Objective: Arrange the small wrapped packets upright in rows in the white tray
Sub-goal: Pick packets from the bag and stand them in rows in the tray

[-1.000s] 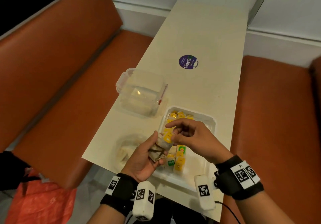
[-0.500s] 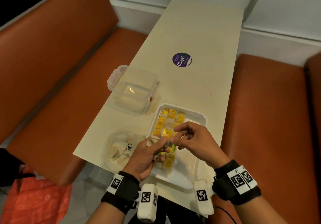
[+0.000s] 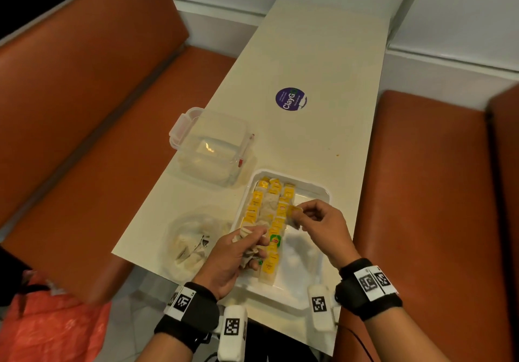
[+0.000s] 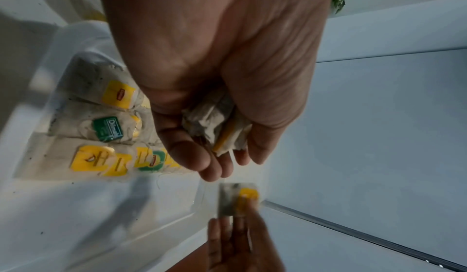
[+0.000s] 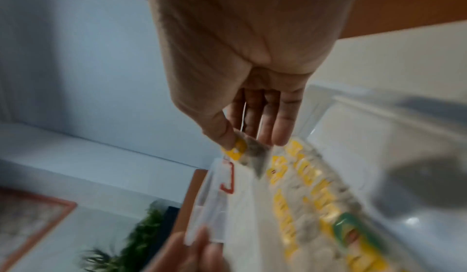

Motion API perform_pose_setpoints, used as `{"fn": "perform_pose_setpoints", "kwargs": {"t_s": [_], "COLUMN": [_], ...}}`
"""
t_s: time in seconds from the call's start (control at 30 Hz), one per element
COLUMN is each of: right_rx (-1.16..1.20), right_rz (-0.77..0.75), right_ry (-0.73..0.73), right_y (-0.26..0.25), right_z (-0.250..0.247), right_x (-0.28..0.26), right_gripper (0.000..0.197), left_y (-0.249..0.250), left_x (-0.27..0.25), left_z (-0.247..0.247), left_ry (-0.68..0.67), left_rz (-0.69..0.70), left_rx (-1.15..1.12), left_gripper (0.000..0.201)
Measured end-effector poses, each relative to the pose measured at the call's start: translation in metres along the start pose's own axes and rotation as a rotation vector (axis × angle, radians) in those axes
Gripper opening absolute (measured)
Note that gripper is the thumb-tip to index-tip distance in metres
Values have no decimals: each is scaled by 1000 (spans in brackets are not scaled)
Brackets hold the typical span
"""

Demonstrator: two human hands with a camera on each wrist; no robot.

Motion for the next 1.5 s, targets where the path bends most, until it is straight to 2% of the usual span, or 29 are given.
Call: {"fn": "perform_pose_setpoints", "kwargs": {"t_s": [0.07,0.17,0.23,0.37,0.57,0.8,1.1,1.3,1.5], "right_rx": [-99,-192,-234,-359,-441,-386,-269,-317,-320], "right_rz": [46,71,70,57,76,139,114,66,87], "right_ry": [35,-30,-8,99,162,246,435,456,478], "right_y": [18,32,35,38,43,42,53,47,49], "right_z": [-3,-2,0,8,21,28,39,40,40], "right_x": [15,34,46,65,89,104,106,103,101], "right_gripper": [7,8,7,4,12,27,16,19,23], "left_y": [-1,-3,-6,-9,-12,-10,-6,-7,-6], "left_x": [0,1,2,4,2,3,5,3,1], "left_z": [-6,-18,-25,-34,-42,-51,-56,-56,-57], "left_ry": [5,39,55,72,65,94,106,108,104], "left_rz": [-10,-21,-20,-23,-37,-53,-51,-56,-51], "left_rx": [-10,-12,-3,17,18,32,26,11,22], "left_gripper": [36,54,59,59,54,50,41,42,50]}}
Point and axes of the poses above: each hand's wrist, its own x-axis towards the middle knuckle, its own z-axis out of the palm, y = z × x, the point moved 1 cm from there along x, towards the middle knuckle, and after that the axes turned 2 degrees about -x, right-handed, at the moved point
